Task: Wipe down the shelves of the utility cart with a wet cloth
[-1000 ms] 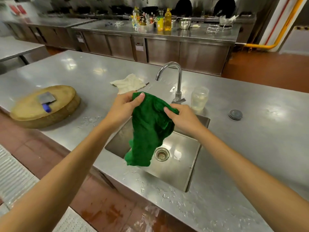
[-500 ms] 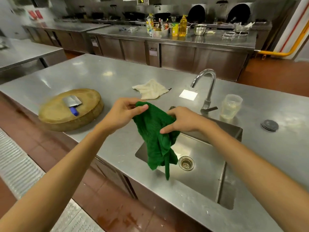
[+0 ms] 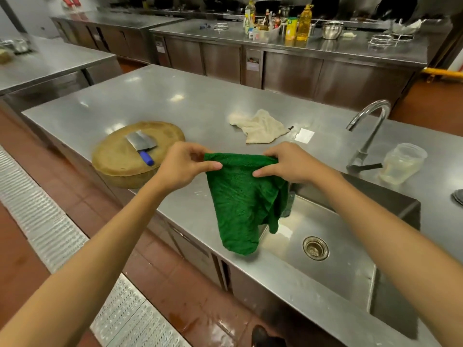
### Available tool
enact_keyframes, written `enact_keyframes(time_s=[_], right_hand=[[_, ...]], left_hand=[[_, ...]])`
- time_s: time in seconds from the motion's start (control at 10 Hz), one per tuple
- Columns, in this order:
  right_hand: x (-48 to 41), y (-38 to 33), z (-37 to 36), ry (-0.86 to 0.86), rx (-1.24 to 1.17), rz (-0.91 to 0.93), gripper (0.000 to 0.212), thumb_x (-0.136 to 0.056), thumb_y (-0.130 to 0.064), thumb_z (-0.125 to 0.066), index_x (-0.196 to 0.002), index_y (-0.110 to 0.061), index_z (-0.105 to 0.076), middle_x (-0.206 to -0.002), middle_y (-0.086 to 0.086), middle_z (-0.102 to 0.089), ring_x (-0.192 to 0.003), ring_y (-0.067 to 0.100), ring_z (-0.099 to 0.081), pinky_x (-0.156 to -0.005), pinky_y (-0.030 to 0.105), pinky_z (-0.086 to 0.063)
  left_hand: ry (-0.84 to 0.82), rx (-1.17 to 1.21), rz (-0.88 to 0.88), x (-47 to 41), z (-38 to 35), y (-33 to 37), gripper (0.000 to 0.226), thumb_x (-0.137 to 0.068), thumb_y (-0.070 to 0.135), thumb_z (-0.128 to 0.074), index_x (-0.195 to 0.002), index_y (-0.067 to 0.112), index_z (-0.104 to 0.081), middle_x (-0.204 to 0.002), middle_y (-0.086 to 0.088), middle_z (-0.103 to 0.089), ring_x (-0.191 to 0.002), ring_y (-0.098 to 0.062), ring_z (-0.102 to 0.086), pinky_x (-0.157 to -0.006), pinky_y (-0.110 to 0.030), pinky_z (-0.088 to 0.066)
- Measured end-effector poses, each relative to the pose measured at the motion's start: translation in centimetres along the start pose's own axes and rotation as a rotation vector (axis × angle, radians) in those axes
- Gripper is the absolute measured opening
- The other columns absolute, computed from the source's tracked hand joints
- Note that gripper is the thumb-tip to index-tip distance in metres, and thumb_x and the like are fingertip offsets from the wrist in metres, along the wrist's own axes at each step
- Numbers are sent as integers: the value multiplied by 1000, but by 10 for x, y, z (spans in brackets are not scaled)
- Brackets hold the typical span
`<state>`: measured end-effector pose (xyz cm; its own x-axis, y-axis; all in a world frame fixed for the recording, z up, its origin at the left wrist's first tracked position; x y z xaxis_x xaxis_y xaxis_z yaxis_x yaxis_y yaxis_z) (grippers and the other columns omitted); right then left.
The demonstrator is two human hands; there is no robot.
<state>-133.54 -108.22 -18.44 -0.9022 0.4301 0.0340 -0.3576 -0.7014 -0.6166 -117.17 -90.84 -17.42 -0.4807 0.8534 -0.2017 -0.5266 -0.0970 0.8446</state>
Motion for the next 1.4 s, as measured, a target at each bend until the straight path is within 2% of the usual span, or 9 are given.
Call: enact_keyframes(time_s=[0.1, 0.2, 0.3, 0.5, 0.6, 0.8, 1.1, 1.3, 1.4], right_hand=[[-21, -9, -5, 5, 25, -2, 61, -75, -53, -77, -100, 2, -68, -76, 5, -53, -63, 15, -46, -58, 29, -32], [-44, -17, -3, 102, 72, 9, 38, -77, -49, -78, -90, -14, -72, -75, 3, -63, -72, 21, -58, -63, 33, -44], [-61, -31, 6, 196, 50, 59, 25, -79, -42, -78, -67, -26, -63, -67, 0, -60, -68, 18, -56, -57, 31, -39], [-76, -32, -20, 173, 131, 97, 24, -80, -46, -74, -80, -23, -68, -72, -3, -64, -72, 17, -59, -62, 35, -48], [-70, -12, -82, 100, 175, 99, 17, -84, -41, -70, -94, -28, -69, -85, -5, -70, -83, 18, -63, -68, 34, -51], [-30, 47, -253, -270, 184, -26, 18, -86, -31, -63, -101, -21, -67, -96, 1, -70, -92, 24, -67, -72, 33, -53], [-15, 73, -325, -495, -90, -151, 57, -77, -54, -73, -125, -25, -63, -119, -5, -63, -107, 16, -62, -92, 35, -52], [-30, 77, -309, -387, -741, -477, 26, -90, -46, -64, -109, -29, -68, -113, -10, -69, -103, 4, -65, -96, 30, -52], [-40, 81, -305, -316, -982, -613, 12, -95, -39, -59, -104, -32, -65, -115, -6, -70, -106, 6, -66, -99, 33, -51]], left_hand=[[35, -165, -16, -14, 13, -13, 22, -77, 20, -83, -91, 3, -78, -75, -3, -72, -61, 4, -59, -60, -9, -43], [119, -209, 9, -33, 29, -24, 20, -77, 22, -84, -89, 7, -78, -75, -4, -73, -62, 1, -56, -61, -11, -43], [196, -208, 3, -52, 45, -26, 15, -76, 24, -85, -87, 17, -78, -76, -2, -74, -67, -3, -60, -66, -18, -48], [104, -204, -4, -39, 57, -58, 17, -73, 20, -87, -86, 26, -79, -87, -2, -75, -85, -20, -69, -76, -29, -54], [41, -313, -18, -5, 36, -103, 21, -73, 16, -87, -92, 19, -81, -92, 2, -73, -86, -15, -67, -76, -24, -54], [-147, -492, 289, 102, -31, -230, 30, -72, 10, -86, -91, 32, -80, -88, 29, -56, -74, 8, -59, -73, -16, -51], [-198, -423, 648, 157, -81, -288, 39, -82, -1, -60, -110, 21, -75, -103, 5, -59, -93, -13, -63, -86, -19, -47], [218, 82, 854, 136, -77, -300, 32, -92, 2, -59, -104, 30, -69, -100, 1, -69, -92, -21, -67, -80, -43, -61], [439, 351, 984, 128, -67, -305, 18, -97, 11, -59, -106, 24, -66, -102, -8, -68, -97, -25, -68, -68, -34, -59]])
Point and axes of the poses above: each hand's wrist, its own x-axis away from the middle knuckle, its own z-axis out of the back of the hand, y = z × x, the point moved 5 cm from there along -x, towards the middle knuckle
